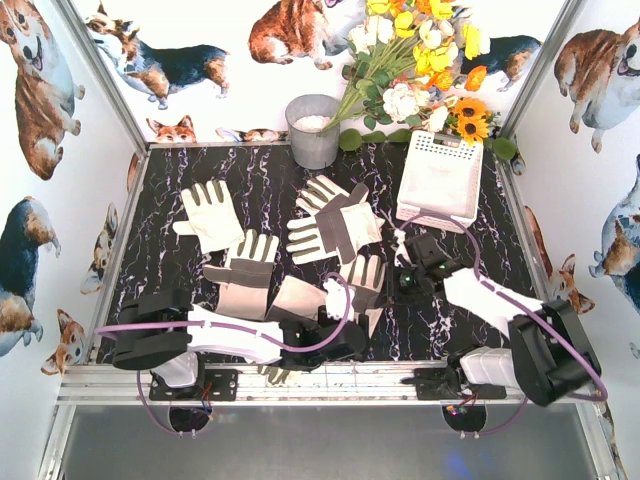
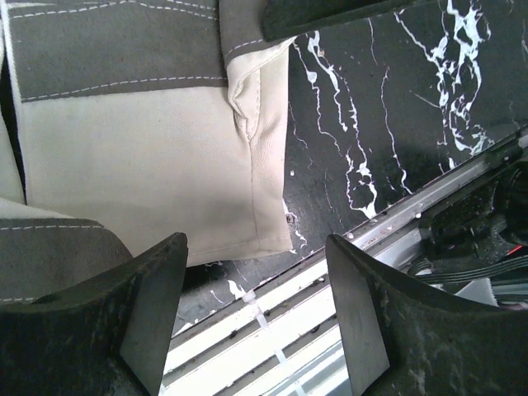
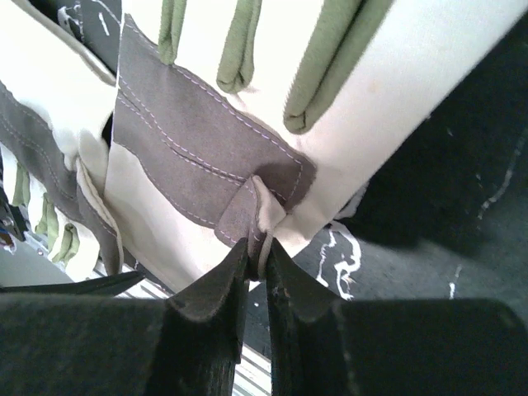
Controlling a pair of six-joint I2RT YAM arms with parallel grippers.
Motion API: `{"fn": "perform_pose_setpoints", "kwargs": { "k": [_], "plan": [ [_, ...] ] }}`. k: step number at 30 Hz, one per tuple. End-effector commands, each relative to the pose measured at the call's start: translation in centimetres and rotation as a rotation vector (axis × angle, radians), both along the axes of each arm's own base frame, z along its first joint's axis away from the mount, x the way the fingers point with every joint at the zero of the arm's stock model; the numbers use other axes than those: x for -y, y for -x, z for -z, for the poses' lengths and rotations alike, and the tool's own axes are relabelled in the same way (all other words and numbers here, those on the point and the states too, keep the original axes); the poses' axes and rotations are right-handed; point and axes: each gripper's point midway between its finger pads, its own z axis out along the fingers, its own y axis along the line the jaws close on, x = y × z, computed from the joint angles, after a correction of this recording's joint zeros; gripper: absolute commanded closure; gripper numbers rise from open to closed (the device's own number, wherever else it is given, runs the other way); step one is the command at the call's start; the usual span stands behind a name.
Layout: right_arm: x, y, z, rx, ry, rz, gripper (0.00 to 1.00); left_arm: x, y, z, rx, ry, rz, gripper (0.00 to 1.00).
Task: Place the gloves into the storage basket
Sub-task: Adjust the glove at the center of the board.
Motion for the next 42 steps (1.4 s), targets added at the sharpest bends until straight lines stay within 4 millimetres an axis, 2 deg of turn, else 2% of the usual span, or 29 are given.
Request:
{"fn": "perform_pose_setpoints", "kwargs": {
  "k": [1,6,9,12,15,18,20,23,26,30,35,40,42],
  "plan": [
    [-2.1,-2.5,-2.4,0.125,-0.054,-0.096,0.86,-1.0,-0.7,-1.5,0.032,0.011,-0.078,0.37],
    [-1.4,-2.9,-3.4,0.167,-0.016,-0.099,0.81,-1.7,-2.3,-3.2,0.094,0.009,-0.092,0.35],
    [-0.2,-2.7,-3.4,0.16,0.045,-0.057,0.75,-2.4,-3.8,-3.4,0.096,0.007,-0.104,0.39],
    [0.5,-2.1,-3.0,0.14,0.066,-0.01,0.69,-2.3,-5.2,-3.9,0.107,0.032,-0.096,0.43],
    [0.7,-1.6,-2.9,0.137,0.055,0.03,0.68,-1.9,-6.2,-4.0,0.114,0.04,-0.078,0.45],
    [0.7,-1.3,-3.0,0.15,0.031,0.058,0.74,-1.7,-7.0,-3.1,0.101,0.022,-0.067,0.49],
    [0.8,-1.2,-2.9,0.146,0.027,0.07,0.81,-1.9,-7.3,-2.1,0.092,-0.005,-0.07,0.54],
    [0.9,-1.1,-2.9,0.147,0.027,0.08,0.92,-2.4,-7.5,-0.9,0.087,-0.08,-0.075,0.56],
    [1.0,-1.3,-2.6,0.153,0.034,0.088,1.0,-1.8,-7.0,0.5,0.062,-0.084,-0.045,0.56],
    [0.6,-1.5,-2.6,0.182,0.019,0.048,1.0,-0.7,-5.9,2.4,0.025,-0.098,-0.008,0.58],
    [0.6,-2.2,-2.6,0.214,0.027,0.039,1.0,0.9,-3.9,3.4,0.006,-0.076,0.019,0.59],
    [-0.2,-3.0,-3.0,0.241,-0.006,0.022,1.0,2.0,-1.2,3.7,-0.016,-0.05,0.017,0.59],
    [-0.3,-3.3,-2.3,0.225,0.005,0.015,1.0,2.2,-0.4,3.7,-0.023,-0.029,0.0,0.59]
  ]
}}
